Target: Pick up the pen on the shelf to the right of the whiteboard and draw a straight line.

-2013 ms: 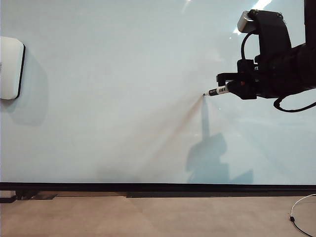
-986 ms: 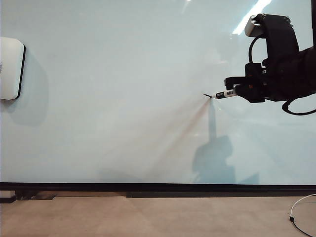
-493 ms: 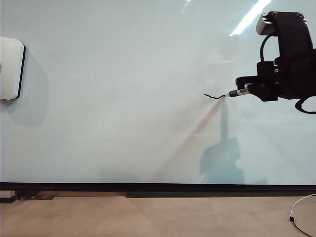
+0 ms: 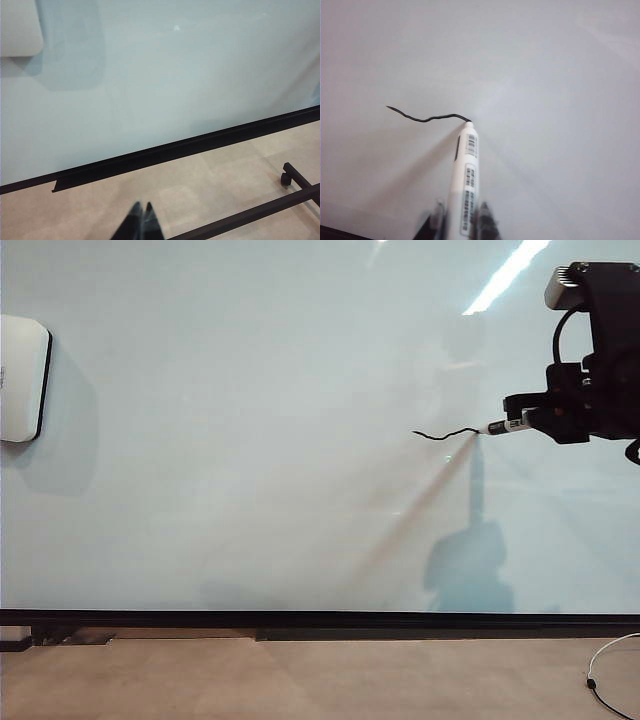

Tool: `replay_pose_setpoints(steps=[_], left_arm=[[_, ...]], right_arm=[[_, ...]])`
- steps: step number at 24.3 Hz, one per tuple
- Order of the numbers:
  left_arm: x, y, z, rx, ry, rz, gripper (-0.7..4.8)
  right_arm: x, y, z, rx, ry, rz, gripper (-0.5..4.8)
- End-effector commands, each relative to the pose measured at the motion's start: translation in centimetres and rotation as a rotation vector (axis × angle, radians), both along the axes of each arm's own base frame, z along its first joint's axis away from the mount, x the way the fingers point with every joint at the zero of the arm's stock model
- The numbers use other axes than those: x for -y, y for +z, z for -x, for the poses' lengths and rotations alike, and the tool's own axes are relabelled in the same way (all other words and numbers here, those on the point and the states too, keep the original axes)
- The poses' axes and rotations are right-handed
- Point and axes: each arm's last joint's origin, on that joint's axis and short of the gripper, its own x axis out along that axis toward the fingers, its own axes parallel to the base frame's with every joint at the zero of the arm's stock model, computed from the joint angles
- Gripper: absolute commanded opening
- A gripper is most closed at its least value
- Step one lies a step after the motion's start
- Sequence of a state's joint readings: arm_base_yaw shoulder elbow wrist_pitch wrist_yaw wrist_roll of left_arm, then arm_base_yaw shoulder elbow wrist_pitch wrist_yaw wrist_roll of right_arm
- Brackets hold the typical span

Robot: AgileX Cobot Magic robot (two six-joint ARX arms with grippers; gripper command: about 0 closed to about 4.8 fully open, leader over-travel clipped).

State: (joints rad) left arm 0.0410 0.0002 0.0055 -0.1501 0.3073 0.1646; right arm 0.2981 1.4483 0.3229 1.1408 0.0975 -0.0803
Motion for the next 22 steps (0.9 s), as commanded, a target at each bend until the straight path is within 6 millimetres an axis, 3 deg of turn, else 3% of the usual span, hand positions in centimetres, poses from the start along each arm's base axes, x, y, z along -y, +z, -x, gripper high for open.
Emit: replay_pose_setpoints(steps=[1, 12, 22], left_arm=[[0.0, 0.0, 0.0, -0.004, -0.014, -0.002, -0.05], [0.1, 0.0, 0.0, -0.004, -0.016, -0.001, -0.05], [0.1, 0.0, 0.0, -0.005, -0.017, -0.001, -0.05]], right_arm=[[0.5, 0.6, -0.1, 0.033, -0.058, -0.004, -0.04], [2.8, 0.8, 0.9, 0.044, -0.128, -0.002, -0.04], [3.0, 0.2, 2.0, 0.016, -0.113, -0.005, -0.04]])
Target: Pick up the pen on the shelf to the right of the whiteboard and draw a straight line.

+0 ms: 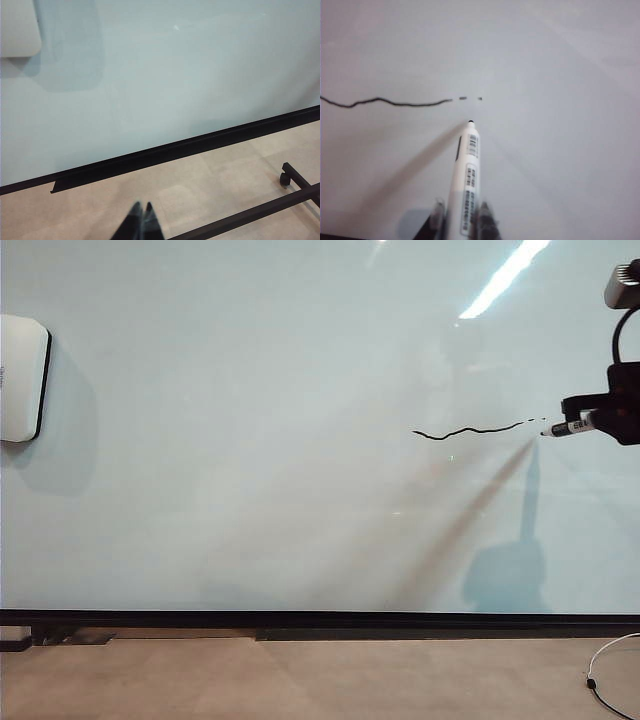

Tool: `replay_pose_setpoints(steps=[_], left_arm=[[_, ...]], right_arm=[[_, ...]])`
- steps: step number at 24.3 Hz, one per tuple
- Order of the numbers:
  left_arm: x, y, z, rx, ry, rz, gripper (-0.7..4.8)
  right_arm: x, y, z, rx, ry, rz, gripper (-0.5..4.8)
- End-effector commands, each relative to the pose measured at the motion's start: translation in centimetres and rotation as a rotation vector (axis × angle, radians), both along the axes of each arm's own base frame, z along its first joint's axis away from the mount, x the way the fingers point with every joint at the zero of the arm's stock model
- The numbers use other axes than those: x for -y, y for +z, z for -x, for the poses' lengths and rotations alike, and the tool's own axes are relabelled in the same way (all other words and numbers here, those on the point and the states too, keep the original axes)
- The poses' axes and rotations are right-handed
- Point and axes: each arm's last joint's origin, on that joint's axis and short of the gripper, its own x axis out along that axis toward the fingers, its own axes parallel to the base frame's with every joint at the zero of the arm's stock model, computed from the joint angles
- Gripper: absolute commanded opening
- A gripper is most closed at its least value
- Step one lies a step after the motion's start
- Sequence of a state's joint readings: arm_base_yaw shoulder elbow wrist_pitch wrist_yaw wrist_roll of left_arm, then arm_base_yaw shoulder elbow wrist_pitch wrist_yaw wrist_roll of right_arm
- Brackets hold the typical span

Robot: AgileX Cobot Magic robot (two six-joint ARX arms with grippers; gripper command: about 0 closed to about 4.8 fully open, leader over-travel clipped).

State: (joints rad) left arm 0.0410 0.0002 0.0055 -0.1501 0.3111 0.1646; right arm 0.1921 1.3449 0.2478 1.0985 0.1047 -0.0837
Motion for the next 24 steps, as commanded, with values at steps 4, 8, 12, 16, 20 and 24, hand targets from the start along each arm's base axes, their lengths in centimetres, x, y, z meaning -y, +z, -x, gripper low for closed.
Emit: replay_pose_setpoints(steps=[4, 8, 12, 16, 20, 24], left_arm=[[0.0, 0.0, 0.0, -0.004, -0.013, -0.001, -0.05], [0.0, 0.0, 0.0, -0.004, -0.013, -0.001, -0.05], [0.1, 0.0, 0.0, -0.004, -0.021, 0.000, -0.05], [0.1, 0.0, 0.0, -0.003, -0.027, 0.000, -0.05], [0.1, 0.0, 0.0, -0.003, -0.027, 0.000, -0.05], [0.1, 0.0, 0.0, -0.003, -0.030, 0.000, -0.05]], right_arm=[[0.9, 0.7, 2.4, 0.063, -0.069, 0.009, -0.04], [2.9, 1.2, 3.1, 0.023, -0.149, -0.005, -0.04], [5.4, 2.6, 4.1, 0.087, -0.162, -0.059, -0.04], [8.2, 3.2, 5.0, 0.116, -0.170, -0.135, -0.04], [10.8, 3.7, 5.6, 0.107, -0.216, -0.126, -0.04], [11.9, 4.4, 5.7, 0.092, -0.189, -0.149, -0.04]])
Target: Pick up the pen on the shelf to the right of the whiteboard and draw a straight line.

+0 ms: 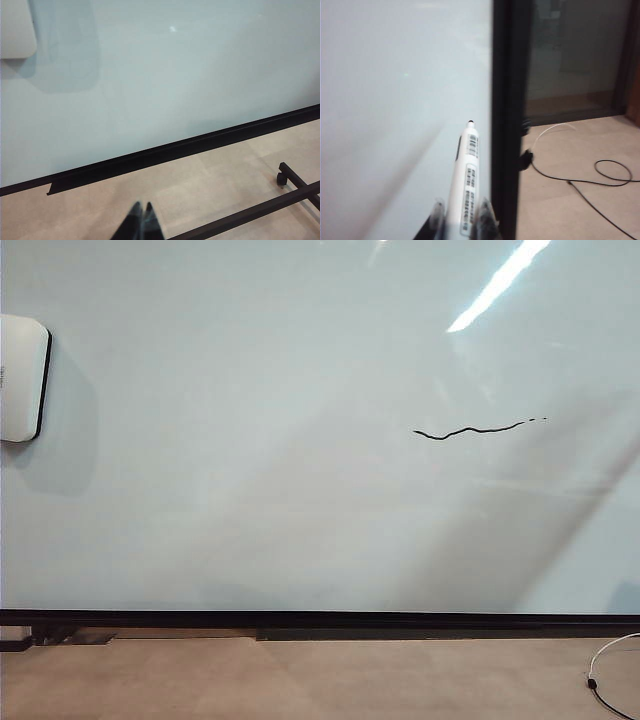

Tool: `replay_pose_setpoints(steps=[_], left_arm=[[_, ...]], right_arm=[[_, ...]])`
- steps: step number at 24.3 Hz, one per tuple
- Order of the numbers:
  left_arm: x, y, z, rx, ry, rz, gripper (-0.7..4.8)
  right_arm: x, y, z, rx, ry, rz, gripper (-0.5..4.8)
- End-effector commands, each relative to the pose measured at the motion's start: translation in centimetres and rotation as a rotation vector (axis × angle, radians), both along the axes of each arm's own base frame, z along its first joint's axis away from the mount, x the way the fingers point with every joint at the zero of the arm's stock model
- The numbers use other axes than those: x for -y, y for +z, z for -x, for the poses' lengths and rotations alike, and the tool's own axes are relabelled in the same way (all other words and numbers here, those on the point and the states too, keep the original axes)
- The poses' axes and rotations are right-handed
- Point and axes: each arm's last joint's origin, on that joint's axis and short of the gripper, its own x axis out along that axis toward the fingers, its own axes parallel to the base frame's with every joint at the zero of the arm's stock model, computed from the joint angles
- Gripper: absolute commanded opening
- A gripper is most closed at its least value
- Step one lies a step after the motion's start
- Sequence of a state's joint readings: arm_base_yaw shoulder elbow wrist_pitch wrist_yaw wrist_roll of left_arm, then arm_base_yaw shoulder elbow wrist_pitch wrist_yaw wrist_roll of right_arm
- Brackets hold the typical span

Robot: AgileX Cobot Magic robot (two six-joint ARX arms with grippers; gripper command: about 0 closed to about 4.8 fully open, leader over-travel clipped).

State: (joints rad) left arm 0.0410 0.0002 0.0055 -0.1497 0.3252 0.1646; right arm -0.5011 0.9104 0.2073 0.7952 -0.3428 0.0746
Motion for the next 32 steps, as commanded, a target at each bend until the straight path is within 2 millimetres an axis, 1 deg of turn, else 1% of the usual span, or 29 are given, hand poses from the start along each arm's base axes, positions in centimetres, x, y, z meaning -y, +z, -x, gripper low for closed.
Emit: replay_pose_setpoints(steps=[1, 3, 5, 8, 11, 12, 14, 19, 23, 27, 31, 32], left_arm=[[0.1, 0.0, 0.0, -0.004, -0.018, -0.001, -0.05], [0.1, 0.0, 0.0, -0.003, -0.021, 0.000, -0.05], [0.1, 0.0, 0.0, -0.003, -0.021, -0.001, -0.05], [0.1, 0.0, 0.0, -0.003, -0.024, 0.005, -0.05], [0.1, 0.0, 0.0, -0.001, -0.030, 0.003, -0.05], [0.1, 0.0, 0.0, 0.000, -0.030, 0.001, -0.05], [0.1, 0.0, 0.0, 0.000, -0.030, 0.001, -0.05], [0.1, 0.0, 0.0, 0.001, -0.030, 0.000, -0.05], [0.1, 0.0, 0.0, 0.001, -0.029, 0.000, -0.05], [0.1, 0.1, 0.0, 0.010, -0.030, -0.021, -0.05], [0.0, 0.1, 0.0, 0.015, -0.008, -0.038, -0.05], [-0.1, 0.1, 0.0, 0.019, 0.013, -0.051, -0.05]], right_arm=[[0.2, 0.7, -0.1, 0.011, 0.062, -0.029, -0.04], [0.1, 0.7, -0.2, 0.011, 0.078, -0.028, -0.04], [-0.8, 1.0, -0.2, 0.018, 0.105, -0.025, -0.05], [-1.9, 1.2, 0.1, -0.002, 0.098, 0.002, -0.05], [-3.7, 1.7, 1.4, 0.011, 0.142, 0.077, -0.05], [-4.2, 1.7, 2.0, 0.032, 0.121, 0.082, -0.05], [-4.6, 1.3, 2.7, 0.045, 0.115, 0.082, -0.05], [-5.7, -1.1, 4.1, 0.055, 0.139, 0.053, -0.05], [-6.4, -1.6, 4.6, 0.051, 0.138, 0.053, -0.05], [-7.2, -1.9, 4.9, 0.023, 0.163, 0.119, -0.05], [-8.3, -3.1, 5.3, 0.018, 0.137, 0.124, -0.05], [-8.5, -3.4, 5.3, -0.011, 0.129, 0.128, -0.05]])
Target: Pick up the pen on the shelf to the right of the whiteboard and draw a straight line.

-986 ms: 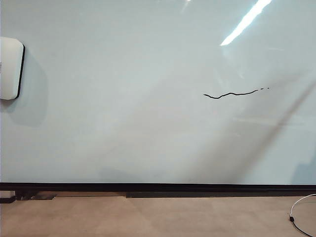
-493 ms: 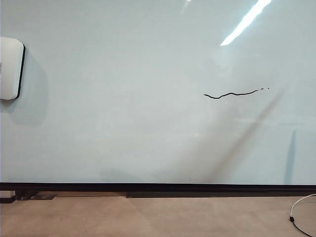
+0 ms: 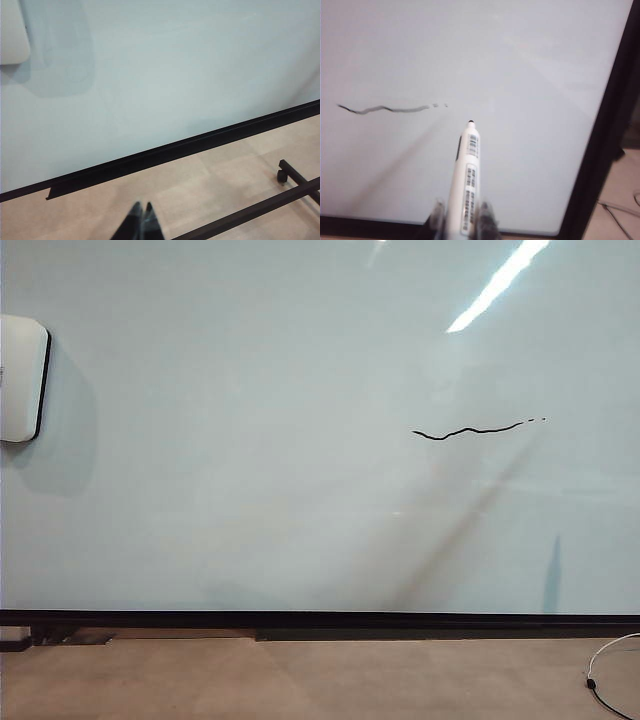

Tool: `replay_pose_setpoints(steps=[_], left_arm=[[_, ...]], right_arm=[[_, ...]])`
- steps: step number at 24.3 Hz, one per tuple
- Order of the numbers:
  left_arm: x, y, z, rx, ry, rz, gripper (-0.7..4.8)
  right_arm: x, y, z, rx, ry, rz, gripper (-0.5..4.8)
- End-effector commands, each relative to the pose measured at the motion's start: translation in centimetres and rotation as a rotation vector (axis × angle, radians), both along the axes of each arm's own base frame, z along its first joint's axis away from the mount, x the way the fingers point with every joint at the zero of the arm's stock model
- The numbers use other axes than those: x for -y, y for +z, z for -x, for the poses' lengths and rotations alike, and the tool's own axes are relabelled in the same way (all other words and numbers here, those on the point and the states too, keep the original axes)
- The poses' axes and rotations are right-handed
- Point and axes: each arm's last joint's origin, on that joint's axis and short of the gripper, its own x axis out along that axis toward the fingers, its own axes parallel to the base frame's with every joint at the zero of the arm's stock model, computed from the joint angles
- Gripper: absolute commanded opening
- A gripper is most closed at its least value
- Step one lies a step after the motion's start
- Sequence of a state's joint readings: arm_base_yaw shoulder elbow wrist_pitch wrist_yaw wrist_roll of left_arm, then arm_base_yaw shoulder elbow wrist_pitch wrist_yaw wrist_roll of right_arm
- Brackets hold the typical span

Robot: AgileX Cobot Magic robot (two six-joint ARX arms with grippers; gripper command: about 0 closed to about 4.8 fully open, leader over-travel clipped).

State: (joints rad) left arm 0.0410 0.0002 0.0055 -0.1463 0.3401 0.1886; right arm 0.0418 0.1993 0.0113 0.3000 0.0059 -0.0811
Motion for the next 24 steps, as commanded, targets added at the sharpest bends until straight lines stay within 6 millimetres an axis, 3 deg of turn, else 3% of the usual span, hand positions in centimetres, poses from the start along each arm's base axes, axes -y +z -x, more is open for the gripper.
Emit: replay_pose_setpoints(steps=[1, 10, 24], left_arm=[[-0.2, 0.1, -0.1, 0.019, 0.060, -0.045, -0.05], [-0.9, 1.2, -0.2, 0.126, 0.297, -0.076, -0.05], [-1.1, 2.1, -0.2, 0.219, 0.367, -0.060, -0.05]], right_arm=[[-0.5, -0.7, 0.1, -0.043, -0.062, 0.015, -0.05], [-2.0, -0.6, 0.6, -0.040, -0.113, 0.051, -0.05], [-2.1, 0.1, 0.7, 0.037, -0.080, 0.029, -0.05]])
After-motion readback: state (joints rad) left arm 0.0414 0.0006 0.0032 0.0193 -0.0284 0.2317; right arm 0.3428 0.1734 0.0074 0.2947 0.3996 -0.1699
